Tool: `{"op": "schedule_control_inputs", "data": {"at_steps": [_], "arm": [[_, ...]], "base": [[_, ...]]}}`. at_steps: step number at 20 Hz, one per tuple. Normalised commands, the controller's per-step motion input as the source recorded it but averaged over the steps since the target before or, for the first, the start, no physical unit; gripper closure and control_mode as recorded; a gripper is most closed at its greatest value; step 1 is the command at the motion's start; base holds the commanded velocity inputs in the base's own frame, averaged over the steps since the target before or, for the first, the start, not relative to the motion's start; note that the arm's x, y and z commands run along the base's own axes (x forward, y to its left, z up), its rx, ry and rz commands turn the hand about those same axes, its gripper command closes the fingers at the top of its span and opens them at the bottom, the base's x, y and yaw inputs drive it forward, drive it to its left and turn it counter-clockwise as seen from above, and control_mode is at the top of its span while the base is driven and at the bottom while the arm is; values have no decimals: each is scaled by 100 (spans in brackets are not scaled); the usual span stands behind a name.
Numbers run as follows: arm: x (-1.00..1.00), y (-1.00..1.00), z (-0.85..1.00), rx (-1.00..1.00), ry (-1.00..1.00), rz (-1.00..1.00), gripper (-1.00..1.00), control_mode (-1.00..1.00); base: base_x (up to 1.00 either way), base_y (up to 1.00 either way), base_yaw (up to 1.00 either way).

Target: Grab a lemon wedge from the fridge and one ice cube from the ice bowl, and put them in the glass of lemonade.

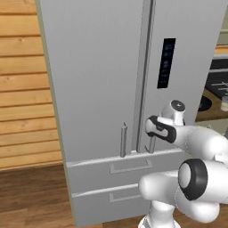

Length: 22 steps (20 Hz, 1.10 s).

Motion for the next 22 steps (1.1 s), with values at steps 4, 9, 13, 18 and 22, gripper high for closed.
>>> {"op": "schedule_control_inputs", "data": {"at_steps": [4,9,13,18,22], "arm": [[42,0,-6,0,0,0,-100,-100],[30,0,-14,0,0,0,-100,-100],[4,0,-9,0,0,0,-100,-100],[0,14,-1,0,0,0,100,-100],[0,3,0,0,0,0,100,-100]], "base": [[0,0,0],[0,0,0],[0,0,0],[0,0,0],[0,0,0]]}}
